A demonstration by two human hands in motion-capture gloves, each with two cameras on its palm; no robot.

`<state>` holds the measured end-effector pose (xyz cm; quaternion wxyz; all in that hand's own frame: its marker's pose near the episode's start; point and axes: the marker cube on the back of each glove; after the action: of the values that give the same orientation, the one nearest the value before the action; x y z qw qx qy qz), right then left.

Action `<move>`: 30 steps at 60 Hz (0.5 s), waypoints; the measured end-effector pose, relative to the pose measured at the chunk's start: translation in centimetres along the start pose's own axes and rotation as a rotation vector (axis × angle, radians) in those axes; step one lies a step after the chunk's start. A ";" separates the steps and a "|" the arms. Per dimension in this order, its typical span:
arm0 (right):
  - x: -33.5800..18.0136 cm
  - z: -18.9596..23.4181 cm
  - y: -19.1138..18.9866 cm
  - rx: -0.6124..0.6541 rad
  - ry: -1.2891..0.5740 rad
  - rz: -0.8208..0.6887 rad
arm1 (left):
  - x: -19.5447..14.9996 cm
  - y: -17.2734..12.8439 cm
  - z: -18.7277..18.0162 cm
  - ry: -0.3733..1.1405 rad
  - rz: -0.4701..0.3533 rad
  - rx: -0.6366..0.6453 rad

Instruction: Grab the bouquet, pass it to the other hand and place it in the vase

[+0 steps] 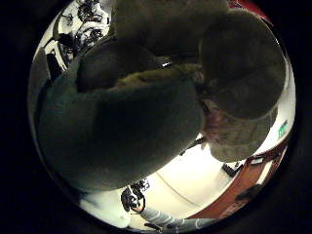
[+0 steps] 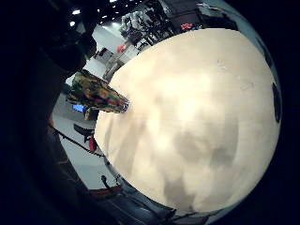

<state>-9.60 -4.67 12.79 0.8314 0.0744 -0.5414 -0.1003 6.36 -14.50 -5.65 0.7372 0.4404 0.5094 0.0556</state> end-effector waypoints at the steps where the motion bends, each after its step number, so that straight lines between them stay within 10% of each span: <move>1: 0.0 0.0 0.0 -0.001 -0.004 -0.013 | 0.9 0.3 0.2 0.063 -0.038 -0.016; 15: 1.6 -0.8 -1.1 0.044 0.087 -0.087 | 1.6 -1.8 1.2 0.033 0.130 0.025; 19: 1.7 -1.0 -1.2 0.051 0.081 -0.102 | 1.5 -1.0 1.1 -0.023 -0.057 -0.004; 30: 3.0 -1.1 -1.1 0.043 0.120 -0.004 | 0.5 -0.1 1.3 -0.084 -0.228 -0.065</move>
<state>-7.55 -6.45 14.75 0.8605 0.0993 -0.4923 -0.0855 7.61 -15.04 -5.96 0.7734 0.3575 0.5226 -0.0309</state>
